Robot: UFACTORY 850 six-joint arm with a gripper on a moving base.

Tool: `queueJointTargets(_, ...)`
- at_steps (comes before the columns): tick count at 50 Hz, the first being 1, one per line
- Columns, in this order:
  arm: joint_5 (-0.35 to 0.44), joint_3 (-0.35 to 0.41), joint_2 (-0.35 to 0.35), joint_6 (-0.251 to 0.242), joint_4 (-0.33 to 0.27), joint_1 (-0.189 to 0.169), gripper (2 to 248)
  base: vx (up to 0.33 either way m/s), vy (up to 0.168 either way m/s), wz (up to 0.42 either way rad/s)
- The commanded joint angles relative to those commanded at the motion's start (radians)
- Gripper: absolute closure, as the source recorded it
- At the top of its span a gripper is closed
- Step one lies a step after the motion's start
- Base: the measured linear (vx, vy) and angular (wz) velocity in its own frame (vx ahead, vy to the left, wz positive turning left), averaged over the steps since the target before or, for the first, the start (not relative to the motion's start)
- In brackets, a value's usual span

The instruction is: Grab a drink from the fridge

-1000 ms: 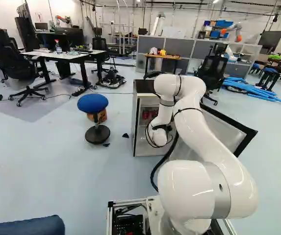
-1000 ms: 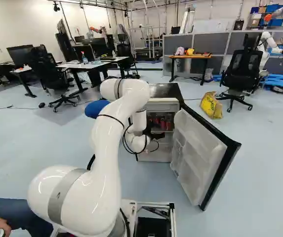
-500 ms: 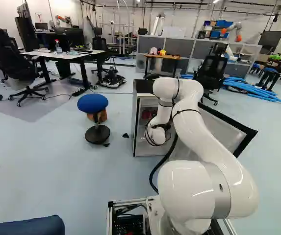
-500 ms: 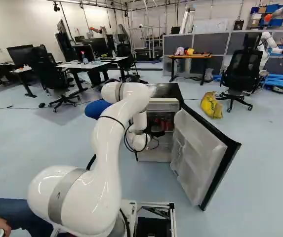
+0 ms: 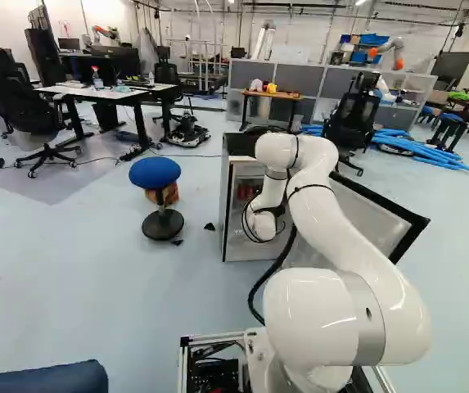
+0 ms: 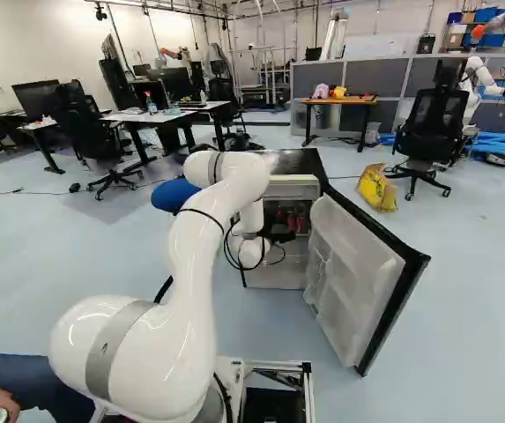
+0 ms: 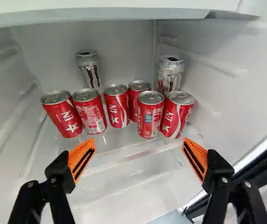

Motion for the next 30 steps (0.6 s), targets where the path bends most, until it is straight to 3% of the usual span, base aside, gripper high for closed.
queueJointTargets(30, 0.000, -0.062, -0.033, 0.000, -0.015, -0.016, 3, 0.000, 0.000, 0.000)
